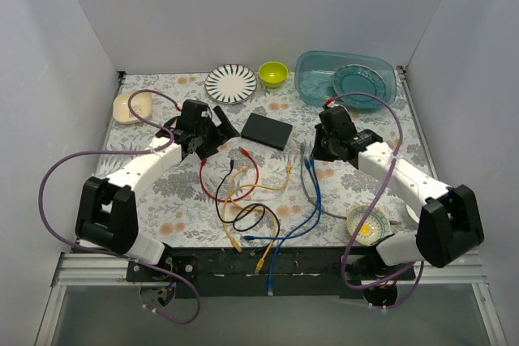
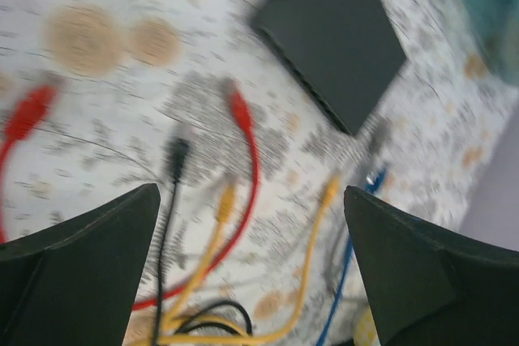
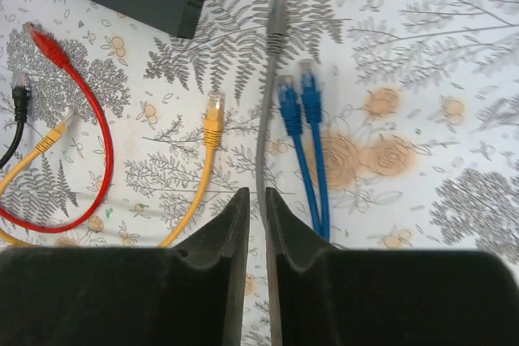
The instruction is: Pull the plug from the switch port
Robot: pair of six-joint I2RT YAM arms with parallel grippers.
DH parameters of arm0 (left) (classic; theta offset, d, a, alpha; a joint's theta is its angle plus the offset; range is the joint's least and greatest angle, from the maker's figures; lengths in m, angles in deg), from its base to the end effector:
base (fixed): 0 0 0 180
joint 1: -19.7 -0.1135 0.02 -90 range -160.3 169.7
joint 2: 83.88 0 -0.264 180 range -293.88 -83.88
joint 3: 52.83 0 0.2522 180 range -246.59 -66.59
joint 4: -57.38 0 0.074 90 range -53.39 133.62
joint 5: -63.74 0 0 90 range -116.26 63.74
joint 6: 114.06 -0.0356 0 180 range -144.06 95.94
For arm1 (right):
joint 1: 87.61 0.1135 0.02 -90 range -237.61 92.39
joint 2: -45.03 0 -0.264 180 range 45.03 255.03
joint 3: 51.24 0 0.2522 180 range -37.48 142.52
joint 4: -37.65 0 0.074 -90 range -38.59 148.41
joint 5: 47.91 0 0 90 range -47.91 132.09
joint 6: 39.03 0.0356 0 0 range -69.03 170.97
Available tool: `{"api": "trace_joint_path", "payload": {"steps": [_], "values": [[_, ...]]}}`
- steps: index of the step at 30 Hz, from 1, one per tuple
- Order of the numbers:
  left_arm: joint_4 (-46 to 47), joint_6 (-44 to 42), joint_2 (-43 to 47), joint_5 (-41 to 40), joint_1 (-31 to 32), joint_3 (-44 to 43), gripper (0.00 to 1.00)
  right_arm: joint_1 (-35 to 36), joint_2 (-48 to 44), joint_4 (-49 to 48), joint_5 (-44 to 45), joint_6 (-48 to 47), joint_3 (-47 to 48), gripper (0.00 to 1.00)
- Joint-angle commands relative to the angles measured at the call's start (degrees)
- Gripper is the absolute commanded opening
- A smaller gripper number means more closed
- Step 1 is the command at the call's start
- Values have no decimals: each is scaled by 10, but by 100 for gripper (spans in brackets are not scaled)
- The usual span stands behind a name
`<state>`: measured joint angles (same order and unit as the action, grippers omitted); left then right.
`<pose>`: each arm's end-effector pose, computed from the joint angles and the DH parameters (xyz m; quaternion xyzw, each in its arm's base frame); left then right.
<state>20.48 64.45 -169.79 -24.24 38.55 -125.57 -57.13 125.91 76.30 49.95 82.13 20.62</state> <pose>0.2997 -0.1036 0.2353 -0.5318 0.7748 -0.2849 0.1889 0.2617 0.1484 0.2538 0.0303 0.9302 0.1297 0.3421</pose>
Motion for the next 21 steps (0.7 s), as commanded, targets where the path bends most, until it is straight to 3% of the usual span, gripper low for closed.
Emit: {"api": "trace_joint_path", "payload": {"steps": [1,4,8,11,14,18,21], "values": [[6,-33,46,95,44,-11,98,-9,-40,65,49,-8,0,23],[88,-26,44,157,125,2,98,-10,-97,70,63,13,-30,22],[178,-13,-20,184,229,-11,98,-14,-226,-3,116,44,-80,11],[228,-11,-68,207,255,-23,98,-14,-299,-57,128,42,-84,2],[331,22,-110,241,283,-23,98,-15,-305,-29,117,36,-55,1],[315,7,-248,251,329,-125,93,-15,-306,16,114,36,-41,1],[271,-18,-304,230,362,-192,92,-15,-326,28,121,32,-49,1]]}}
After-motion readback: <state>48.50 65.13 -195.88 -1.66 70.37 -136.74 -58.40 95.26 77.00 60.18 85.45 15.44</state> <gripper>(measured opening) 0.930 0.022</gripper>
